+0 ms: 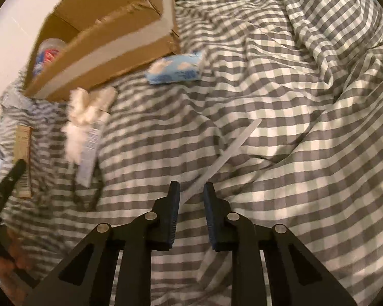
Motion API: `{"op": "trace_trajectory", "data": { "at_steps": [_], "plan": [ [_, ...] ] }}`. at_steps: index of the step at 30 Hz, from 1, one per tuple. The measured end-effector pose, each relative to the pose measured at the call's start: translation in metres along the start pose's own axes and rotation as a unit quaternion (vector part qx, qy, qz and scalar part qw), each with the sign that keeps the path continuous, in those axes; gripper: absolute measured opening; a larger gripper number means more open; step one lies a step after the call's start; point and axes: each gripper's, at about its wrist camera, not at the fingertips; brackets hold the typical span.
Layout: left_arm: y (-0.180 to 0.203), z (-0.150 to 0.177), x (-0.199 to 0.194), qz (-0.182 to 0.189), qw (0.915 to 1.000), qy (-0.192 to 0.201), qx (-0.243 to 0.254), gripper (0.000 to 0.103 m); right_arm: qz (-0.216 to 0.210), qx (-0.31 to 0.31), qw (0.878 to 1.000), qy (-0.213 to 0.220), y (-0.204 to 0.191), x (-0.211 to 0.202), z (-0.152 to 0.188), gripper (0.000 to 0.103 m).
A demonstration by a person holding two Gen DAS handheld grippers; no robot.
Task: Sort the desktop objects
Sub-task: 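Grasp the white comb with the right tool while the left tool holds the leaflet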
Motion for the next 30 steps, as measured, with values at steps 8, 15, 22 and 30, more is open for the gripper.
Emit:
{"op": "trace_trajectory", "data": {
  "at_steps": [8,15,22,30],
  "plan": [
    [-0.004,0.008,-0.002,-0.012,0.9999,-0.008,0.002,0.076,-0.016,0.030,0.999,-0.034,0.008,0.024,0.000,0.027],
    [-0.004,0.010,0.012,-0.011,0.9997,-0.021,-0.005,0.076,-0.022,0.066,0.997,-0.033,0.023,0.022,-0.001,0.065],
    [-0.003,0.012,0.024,0.000,0.9993,-0.036,0.001,0.076,0.031,0.068,0.996,-0.057,0.012,0.052,-0.012,0.065],
    [-0.007,0.011,0.027,0.012,0.9991,-0.040,-0.009,0.076,0.059,0.049,0.996,-0.045,0.010,0.053,-0.011,0.040]
  ]
}}
Point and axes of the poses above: each gripper's, at about its wrist camera, not at the fingertips, and x roughly the way its jaws point, y to its right, z to its underside, and after that the axes turned 1 degree about -z, right-handed
